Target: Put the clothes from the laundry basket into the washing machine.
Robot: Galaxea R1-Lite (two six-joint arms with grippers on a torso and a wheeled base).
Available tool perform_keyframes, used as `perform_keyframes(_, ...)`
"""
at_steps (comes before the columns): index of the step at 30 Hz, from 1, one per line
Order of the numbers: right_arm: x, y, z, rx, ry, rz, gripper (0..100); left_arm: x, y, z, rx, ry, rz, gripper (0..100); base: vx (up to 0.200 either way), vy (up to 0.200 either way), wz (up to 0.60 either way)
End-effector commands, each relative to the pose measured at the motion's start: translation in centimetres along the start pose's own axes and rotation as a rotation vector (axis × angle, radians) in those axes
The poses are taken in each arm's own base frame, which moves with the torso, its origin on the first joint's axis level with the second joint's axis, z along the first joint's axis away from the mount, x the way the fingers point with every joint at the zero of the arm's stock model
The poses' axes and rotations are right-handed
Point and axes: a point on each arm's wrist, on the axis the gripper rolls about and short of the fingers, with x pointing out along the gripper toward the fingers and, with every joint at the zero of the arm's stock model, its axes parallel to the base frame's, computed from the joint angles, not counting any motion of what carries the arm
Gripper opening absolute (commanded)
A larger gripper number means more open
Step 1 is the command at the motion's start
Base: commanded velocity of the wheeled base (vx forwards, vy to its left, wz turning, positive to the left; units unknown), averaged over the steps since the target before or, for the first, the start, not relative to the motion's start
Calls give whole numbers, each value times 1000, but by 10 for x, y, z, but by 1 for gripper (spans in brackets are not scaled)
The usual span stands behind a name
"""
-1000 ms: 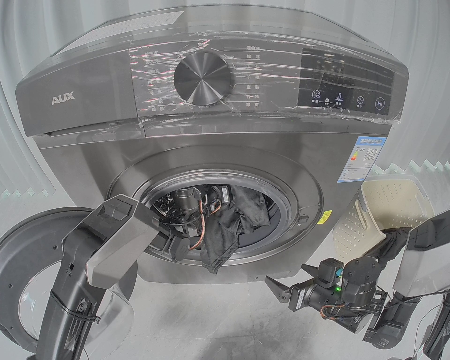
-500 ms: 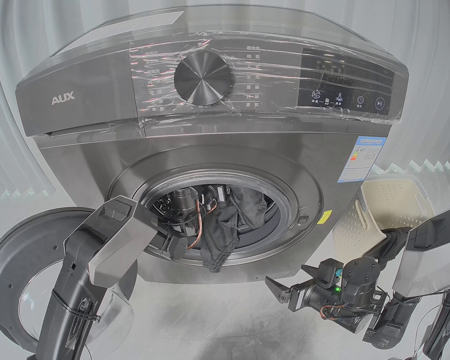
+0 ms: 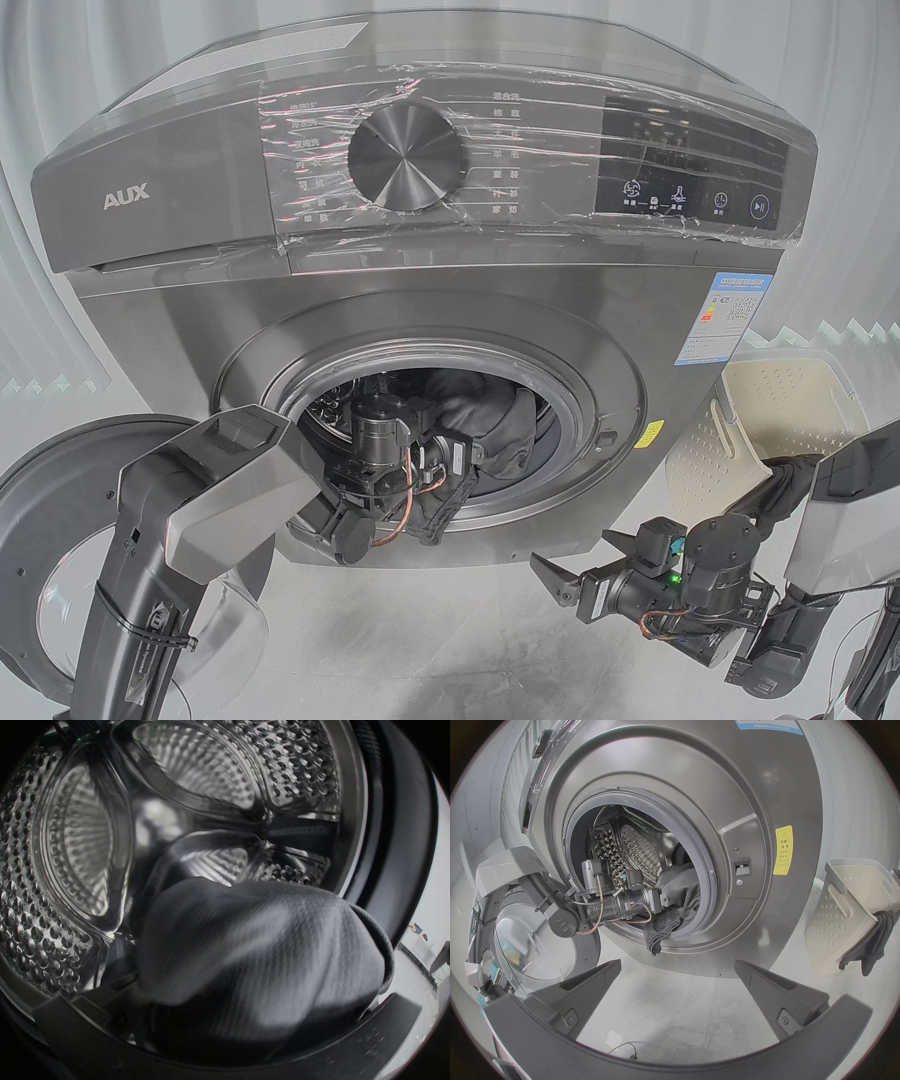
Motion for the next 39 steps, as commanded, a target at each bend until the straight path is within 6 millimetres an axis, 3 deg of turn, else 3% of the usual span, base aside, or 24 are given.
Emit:
perform_keyframes(1, 1, -1, -3, -2, 12, -4, 100, -10, -8, -8, 19, 50, -46, 100, 0, 0, 0)
perform_keyframes(10, 2, -1, -4, -1, 16, -5, 100, 0, -7, -19, 28, 53, -55, 100, 0, 0, 0)
perform_keyframes(11, 2, -1, -4, -1, 16, -5, 100, 2, -6, -20, 26, 48, -49, 0, 0, 0, 0)
perform_keyframes(18, 3, -1, -6, 1, 22, -6, 100, 34, 3, -5, 10, -119, 74, 0, 0, 0, 0)
perform_keyframes(22, 3, -1, -6, 1, 22, -6, 100, 45, 18, 9, 2, -199, 154, 0, 0, 0, 0)
perform_keyframes(28, 3, -1, -6, 1, 22, -6, 100, 49, 38, 27, -8, -269, 235, 0, 0, 0, 0)
perform_keyframes(36, 4, -1, -8, -1, 31, -8, 100, 46, 44, 19, -7, -237, 244, 0, 0, 0, 0)
perform_keyframes(37, 4, -1, -8, -1, 31, -8, 100, 46, 42, 19, -7, -235, 241, 100, 0, 0, 0)
perform_keyframes(39, 4, -2, -8, 0, 30, -10, 100, 45, 40, 18, -8, -229, 237, 100, 0, 0, 0)
